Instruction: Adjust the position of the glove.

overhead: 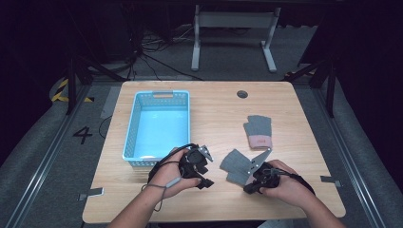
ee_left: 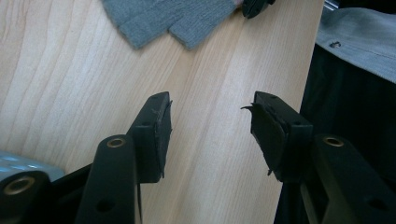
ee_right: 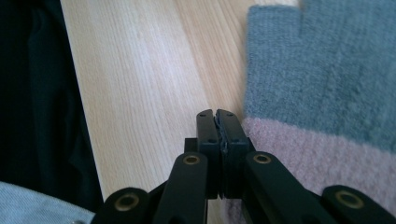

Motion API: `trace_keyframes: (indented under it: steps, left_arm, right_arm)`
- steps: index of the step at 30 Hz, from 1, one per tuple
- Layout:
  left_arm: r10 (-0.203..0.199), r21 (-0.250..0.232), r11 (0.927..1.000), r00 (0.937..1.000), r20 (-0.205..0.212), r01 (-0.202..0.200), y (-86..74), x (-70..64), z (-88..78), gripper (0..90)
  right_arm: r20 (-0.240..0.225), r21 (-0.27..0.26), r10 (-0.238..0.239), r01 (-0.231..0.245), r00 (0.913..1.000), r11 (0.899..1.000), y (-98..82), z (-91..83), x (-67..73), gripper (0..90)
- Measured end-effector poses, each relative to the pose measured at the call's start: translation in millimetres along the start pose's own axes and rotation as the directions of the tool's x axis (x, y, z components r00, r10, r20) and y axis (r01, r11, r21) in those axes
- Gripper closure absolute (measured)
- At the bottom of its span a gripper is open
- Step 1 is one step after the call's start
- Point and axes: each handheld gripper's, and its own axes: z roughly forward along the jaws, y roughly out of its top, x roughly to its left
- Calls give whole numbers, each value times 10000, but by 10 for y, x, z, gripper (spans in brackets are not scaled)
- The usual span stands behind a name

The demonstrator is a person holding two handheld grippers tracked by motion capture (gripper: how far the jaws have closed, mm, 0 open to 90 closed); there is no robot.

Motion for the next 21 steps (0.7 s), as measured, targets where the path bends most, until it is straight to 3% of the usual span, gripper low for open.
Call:
trace_keyframes:
  steps: [10, 21]
  left_arm:
    - [37, 4, 10000, 10000, -13, -37, 5, -3, 2, 488]
    - [-19, -73, 10000, 10000, -45, 19, -14, -9, -10, 487]
  right_arm:
    - [381, 29, 581, -583, 9976, 9983, -151, -141, -154, 900]
    - [868, -76, 861, -858, 9925, 9963, -210, -201, -255, 900]
